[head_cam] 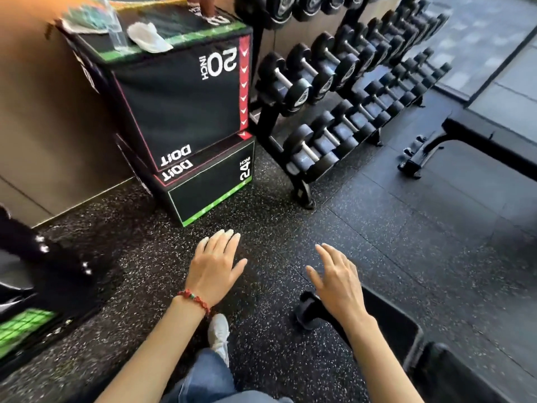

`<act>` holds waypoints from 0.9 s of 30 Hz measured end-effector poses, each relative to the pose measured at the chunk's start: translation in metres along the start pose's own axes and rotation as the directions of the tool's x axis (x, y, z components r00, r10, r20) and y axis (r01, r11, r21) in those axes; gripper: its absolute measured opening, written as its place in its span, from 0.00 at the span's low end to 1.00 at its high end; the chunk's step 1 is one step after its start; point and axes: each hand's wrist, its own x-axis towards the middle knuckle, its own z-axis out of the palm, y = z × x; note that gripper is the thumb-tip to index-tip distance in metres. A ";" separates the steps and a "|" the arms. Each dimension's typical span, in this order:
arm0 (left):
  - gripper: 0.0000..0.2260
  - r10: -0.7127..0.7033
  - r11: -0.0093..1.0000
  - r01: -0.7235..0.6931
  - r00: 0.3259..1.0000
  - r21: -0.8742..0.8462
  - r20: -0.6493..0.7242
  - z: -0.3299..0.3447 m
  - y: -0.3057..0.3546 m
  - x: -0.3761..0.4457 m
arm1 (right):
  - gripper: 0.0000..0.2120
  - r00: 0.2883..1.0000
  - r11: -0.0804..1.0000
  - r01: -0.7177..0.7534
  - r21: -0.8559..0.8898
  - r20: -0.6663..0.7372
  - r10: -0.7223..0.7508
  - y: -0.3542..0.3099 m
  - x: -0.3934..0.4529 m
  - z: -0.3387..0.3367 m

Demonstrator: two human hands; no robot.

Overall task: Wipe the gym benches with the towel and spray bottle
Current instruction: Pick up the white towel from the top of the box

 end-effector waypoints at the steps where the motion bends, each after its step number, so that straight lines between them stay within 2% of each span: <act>1: 0.23 -0.023 1.000 0.023 1.000 -0.009 0.006 0.000 -0.015 0.011 | 0.25 1.000 1.000 0.011 0.012 0.010 -0.011 -0.011 0.019 0.005; 13: 0.22 -0.197 0.980 0.198 0.978 0.005 -0.072 -0.035 -0.186 0.153 | 0.24 0.980 0.979 0.191 0.065 0.037 -0.194 -0.135 0.234 0.035; 27: 0.21 -0.421 0.904 0.427 0.896 0.014 -0.143 -0.020 -0.290 0.333 | 0.24 0.918 0.914 0.372 0.158 0.085 -0.388 -0.188 0.491 0.062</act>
